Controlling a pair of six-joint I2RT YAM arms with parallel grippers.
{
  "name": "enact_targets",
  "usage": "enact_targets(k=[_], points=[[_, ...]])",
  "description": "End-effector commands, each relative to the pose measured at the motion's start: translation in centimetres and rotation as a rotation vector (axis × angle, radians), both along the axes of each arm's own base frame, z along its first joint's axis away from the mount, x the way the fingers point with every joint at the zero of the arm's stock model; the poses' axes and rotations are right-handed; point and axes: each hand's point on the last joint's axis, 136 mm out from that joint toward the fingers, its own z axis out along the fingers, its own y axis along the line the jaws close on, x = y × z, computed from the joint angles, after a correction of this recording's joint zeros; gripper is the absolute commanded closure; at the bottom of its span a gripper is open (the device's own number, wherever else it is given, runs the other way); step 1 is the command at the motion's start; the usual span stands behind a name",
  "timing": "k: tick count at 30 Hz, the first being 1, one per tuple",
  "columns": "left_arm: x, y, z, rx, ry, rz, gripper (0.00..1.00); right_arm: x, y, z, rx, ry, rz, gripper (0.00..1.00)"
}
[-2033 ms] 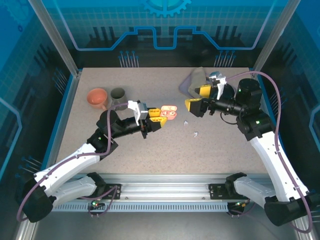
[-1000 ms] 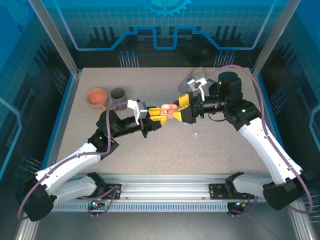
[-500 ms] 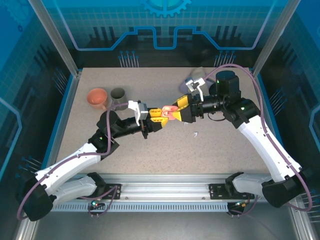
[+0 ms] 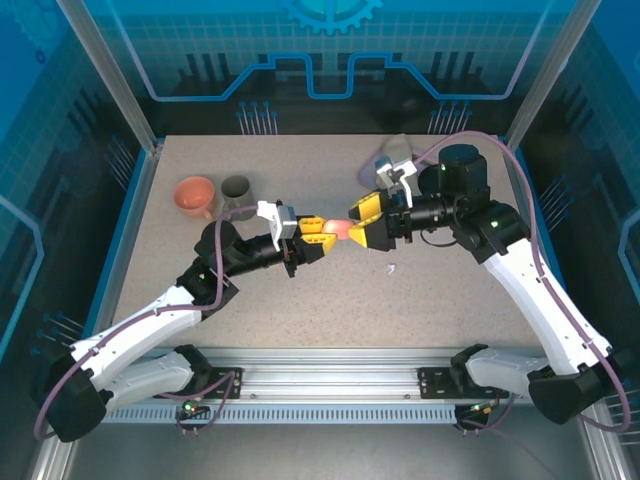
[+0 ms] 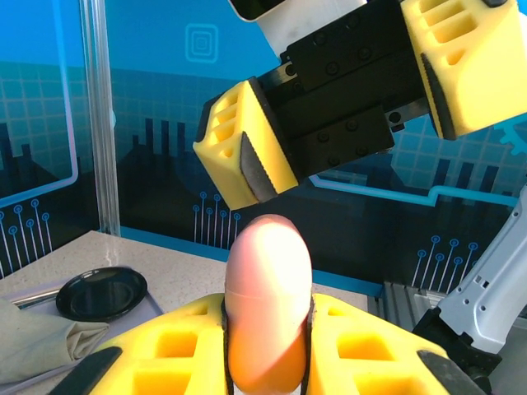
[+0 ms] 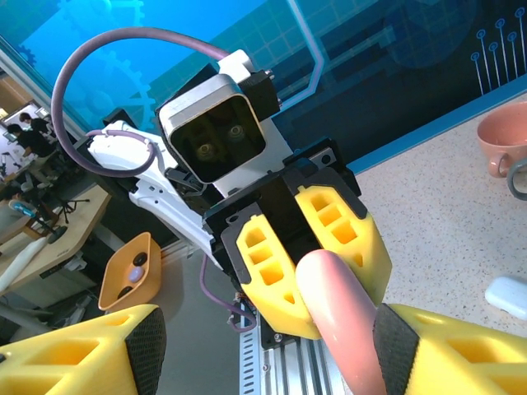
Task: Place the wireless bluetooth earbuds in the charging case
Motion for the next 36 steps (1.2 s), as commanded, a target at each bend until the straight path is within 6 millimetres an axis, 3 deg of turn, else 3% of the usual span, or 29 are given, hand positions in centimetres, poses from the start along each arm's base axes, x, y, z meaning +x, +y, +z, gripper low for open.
enact_targets(k=[1, 8, 18, 26, 36], points=[[0.1, 0.0, 0.4, -0.006, -0.019, 0.008, 1.00, -0.6, -0.2, 0.5, -0.016, -0.039, -0.017, 0.29], [-0.2, 0.3, 0.9, -0.019, -0.030, 0.011, 1.00, 2.9, -3.0, -1.3, -0.082, -0.123, -0.240, 0.24], [-1.0, 0.4, 1.7, -0.037, -0.045, -0.018, 1.00, 0.0, -2.7, -2.9, 0.006, -0.373, -0.051, 0.21], [-1.5, 0.2, 1.8, -0.038, -0.044, -0.045, 1.00, -1.2, -1.7, -2.5, 0.047, -0.375, 0.098, 0.24], [-1.5, 0.2, 1.8, -0.033, -0.045, -0.047, 1.00, -0.7, 0.0, -2.2, 0.032, -0.365, 0.142, 0.35]])
